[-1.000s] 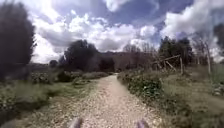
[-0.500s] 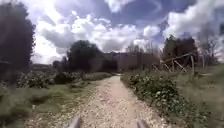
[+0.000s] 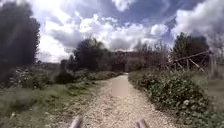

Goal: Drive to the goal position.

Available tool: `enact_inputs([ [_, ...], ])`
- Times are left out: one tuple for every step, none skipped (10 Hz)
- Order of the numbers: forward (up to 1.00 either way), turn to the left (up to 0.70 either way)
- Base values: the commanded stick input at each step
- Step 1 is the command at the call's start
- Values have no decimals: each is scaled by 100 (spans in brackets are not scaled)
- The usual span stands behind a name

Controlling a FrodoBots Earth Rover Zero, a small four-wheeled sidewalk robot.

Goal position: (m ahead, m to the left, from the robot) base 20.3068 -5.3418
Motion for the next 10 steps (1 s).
enact_inputs([
  [100, 24],
  [100, 5],
  [100, 0],
  [100, 0],
  [100, 0],
  [100, 0],
  [100, -2],
  [100, -12],
  [100, -21],
  [100, -27],
])
